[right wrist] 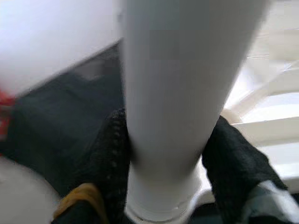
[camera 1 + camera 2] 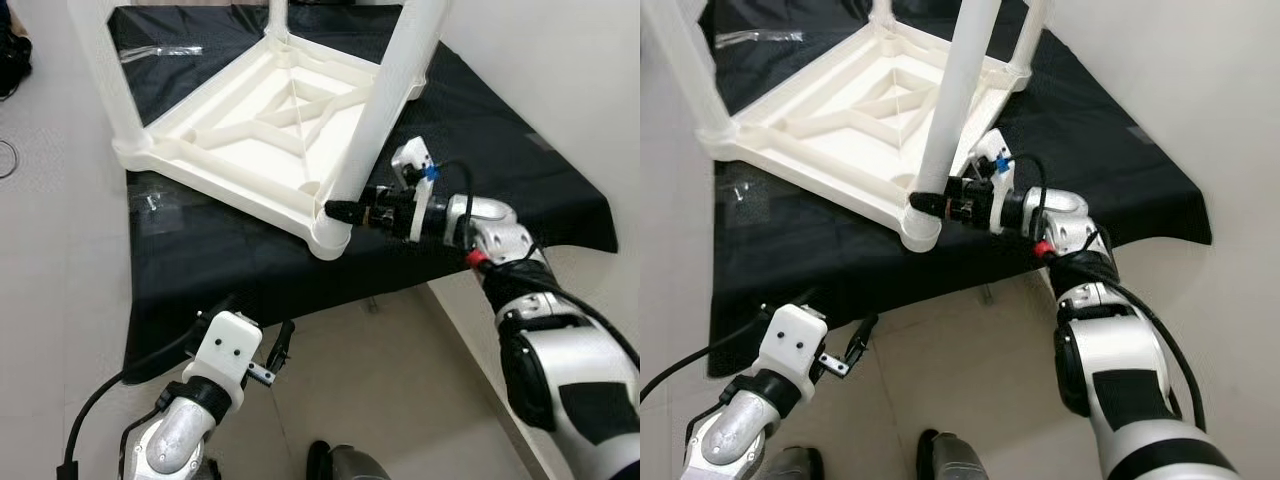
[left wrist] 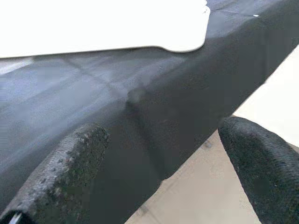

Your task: Building children table

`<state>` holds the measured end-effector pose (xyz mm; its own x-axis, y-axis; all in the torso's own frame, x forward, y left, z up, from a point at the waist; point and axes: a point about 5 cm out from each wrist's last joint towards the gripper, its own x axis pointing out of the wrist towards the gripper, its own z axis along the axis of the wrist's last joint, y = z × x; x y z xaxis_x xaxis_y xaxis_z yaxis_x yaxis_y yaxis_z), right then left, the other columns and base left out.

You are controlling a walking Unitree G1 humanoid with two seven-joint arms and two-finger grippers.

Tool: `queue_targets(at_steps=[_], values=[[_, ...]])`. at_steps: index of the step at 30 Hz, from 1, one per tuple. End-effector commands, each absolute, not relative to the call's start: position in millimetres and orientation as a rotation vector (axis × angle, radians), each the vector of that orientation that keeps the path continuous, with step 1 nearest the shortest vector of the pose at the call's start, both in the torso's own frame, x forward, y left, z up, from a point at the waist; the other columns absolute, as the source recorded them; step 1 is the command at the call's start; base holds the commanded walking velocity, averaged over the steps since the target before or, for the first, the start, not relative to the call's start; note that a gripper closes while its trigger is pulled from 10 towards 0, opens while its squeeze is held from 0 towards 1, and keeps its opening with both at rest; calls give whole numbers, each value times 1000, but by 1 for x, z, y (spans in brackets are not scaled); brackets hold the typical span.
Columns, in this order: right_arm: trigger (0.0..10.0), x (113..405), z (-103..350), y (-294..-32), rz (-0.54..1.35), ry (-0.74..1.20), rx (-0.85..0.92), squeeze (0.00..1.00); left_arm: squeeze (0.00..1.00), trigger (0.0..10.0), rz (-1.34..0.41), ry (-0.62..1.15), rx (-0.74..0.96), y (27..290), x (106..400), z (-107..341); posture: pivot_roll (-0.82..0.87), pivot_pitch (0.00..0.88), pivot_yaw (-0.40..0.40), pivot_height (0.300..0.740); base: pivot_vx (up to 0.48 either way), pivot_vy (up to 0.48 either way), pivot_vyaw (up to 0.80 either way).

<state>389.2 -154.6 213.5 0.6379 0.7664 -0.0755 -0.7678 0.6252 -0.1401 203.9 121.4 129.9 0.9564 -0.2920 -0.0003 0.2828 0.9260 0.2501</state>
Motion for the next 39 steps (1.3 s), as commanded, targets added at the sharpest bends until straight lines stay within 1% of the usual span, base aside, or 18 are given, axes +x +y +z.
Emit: queue_targets(at_steps=[1,2,17,19,22,23,24,25,26,27,28,29,30,31,32,33,34,39], values=[[10000,391,208,-170,715,13,-205,847,0,10000,-306,-19,238,120,202,125,79,111,-133,740,0,0,0],[10000,391,204,-178,629,5,-204,1000,0,10000,-308,-18,237,120,203,124,69,109,-127,740,0,0,0],[10000,367,184,-201,516,1,-281,1000,0,10000,-317,-11,234,120,212,118,15,67,-117,740,0,0,0],[10000,357,164,-238,179,107,-385,1000,0,10000,-320,-5,232,122,216,113,-10,32,-125,740,0,0,0],[10000,357,164,-238,179,107,-385,1000,0,10000,-320,-5,232,122,216,113,-10,32,-125,740,0,0,0],[10000,348,159,-253,35,130,-397,1000,0,10000,-316,-5,229,123,219,112,-11,28,-126,740,0,0,0],[10000,336,154,-226,182,103,-351,1000,0,10000,-302,-8,221,125,223,111,-33,0,-109,740,0,0,0],[10000,336,154,-226,182,103,-351,1000,0,10000,-302,-8,221,125,223,111,-33,0,-109,740,0,0,0],[10000,320,153,-188,445,64,-310,1000,0,10000,-281,-6,204,129,228,111,-53,0,-98,740,0,0,0],[10000,320,153,-188,445,64,-310,1000,0,10000,-281,-6,204,129,228,111,-53,0,-98,740,0,0,0],[10000,291,151,-147,785,34,-333,1000,0,10000,-260,-4,182,133,234,111,-64,0,-90,740,0,0,0],[10000,291,151,-147,785,34,-333,1000,0,10000,-260,-4,182,133,234,111,-64,0,-90,740,0,0,0],[10000,268,146,-119,1012,28,-337,929,0,10000,-248,0,168,136,240,110,-68,0,-83,740,0,0,0],[10000,268,146,-119,1012,28,-337,929,0,10000,-248,0,168,136,240,110,-68,0,-83,740,0,0,0],[10000,265,138,-108,1048,46,-369,557,0,10000,-235,5,158,139,245,110,-67,0,-79,740,0,0,0],[10000,265,138,-108,1048,46,-369,557,0,10000,-235,5,158,139,245,110,-67,0,-79,740,0,0,0],[10000,272,129,-102,1026,71,-414,0,0,10000,-219,7,154,142,250,110,-57,0,-74,740,0,0,0],[10000,289,122,-80,1008,80,-419,0,0,10000,-183,3,145,146,257,109,-62,0,-72,740,0,0,0]])
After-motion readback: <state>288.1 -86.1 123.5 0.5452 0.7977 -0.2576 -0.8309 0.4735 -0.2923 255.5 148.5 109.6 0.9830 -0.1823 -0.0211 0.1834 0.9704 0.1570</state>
